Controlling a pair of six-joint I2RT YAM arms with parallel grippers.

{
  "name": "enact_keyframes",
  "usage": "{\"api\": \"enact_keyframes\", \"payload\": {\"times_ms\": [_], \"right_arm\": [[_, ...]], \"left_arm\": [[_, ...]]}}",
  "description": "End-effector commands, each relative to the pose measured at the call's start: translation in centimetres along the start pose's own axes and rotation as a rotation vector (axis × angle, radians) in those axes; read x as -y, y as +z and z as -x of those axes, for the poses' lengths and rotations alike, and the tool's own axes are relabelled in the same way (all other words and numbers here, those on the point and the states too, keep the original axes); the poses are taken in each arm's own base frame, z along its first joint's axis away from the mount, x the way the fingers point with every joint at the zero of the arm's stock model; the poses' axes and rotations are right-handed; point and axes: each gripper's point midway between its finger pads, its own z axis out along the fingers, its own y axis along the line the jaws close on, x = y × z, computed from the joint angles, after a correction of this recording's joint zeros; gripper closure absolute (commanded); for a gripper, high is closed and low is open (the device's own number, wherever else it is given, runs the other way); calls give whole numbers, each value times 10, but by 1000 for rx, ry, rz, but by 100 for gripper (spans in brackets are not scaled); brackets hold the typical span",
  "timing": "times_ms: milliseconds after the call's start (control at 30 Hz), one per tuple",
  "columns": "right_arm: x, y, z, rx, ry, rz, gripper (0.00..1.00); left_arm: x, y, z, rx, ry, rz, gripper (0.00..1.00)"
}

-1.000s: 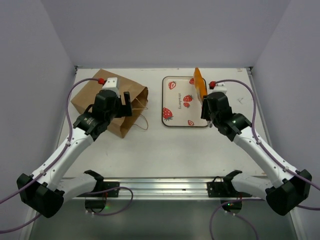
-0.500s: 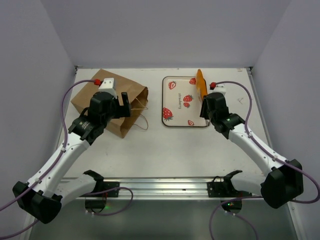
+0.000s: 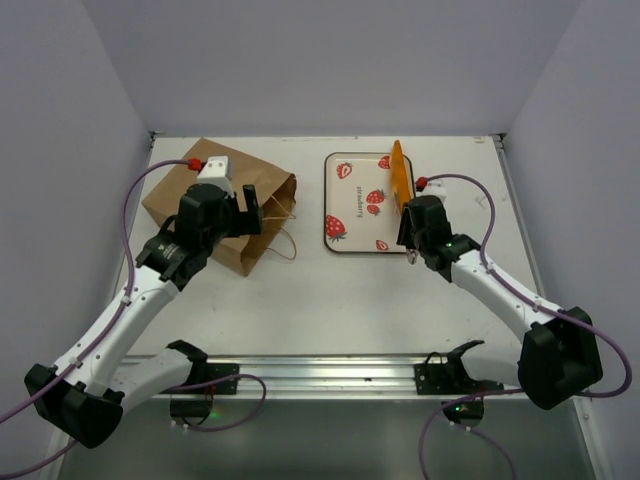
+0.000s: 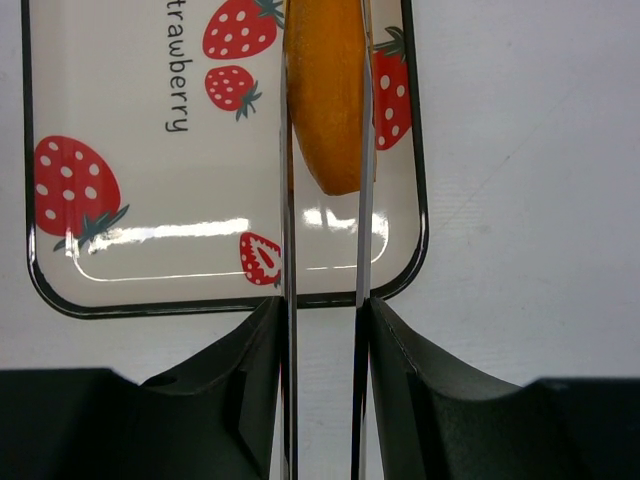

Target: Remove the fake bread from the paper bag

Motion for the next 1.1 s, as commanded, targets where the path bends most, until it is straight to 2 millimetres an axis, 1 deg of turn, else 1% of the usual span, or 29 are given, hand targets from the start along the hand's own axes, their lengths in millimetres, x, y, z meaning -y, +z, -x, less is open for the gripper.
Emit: {"api": "enact_keyframes", "payload": {"times_ms": [0,100,267,333,533,600,633,667,700,1067], "right_arm": [[-2,-3,19,75,55,15,68],[0,-4,17,68,49,3,68],[5,-13,22,85,49,-6,68],[6,-16,22,90,49,-4,62],[8,-19,20,84,42,-4,58],[8,-20,19,83,41,-1,54],[8,-20,19,82,40,-2,52],[8,-20,18,82,40,-2,47],[9,-20,18,80,40,-2,46],[7,-24,21,89,42,11,46]], "left_arm": [[2,-5,10,35,12,-22,10],[2,-6,9,35,10,-24,10],[1,-9,11,43,10,-25,10],[2,-9,10,41,9,-26,10],[4,-7,9,31,1,-36,10],[4,-7,8,29,2,-37,9],[4,-7,8,30,3,-35,9],[3,-7,9,31,6,-31,9],[2,-7,9,32,6,-26,10],[1,-9,10,33,6,-22,9]]}}
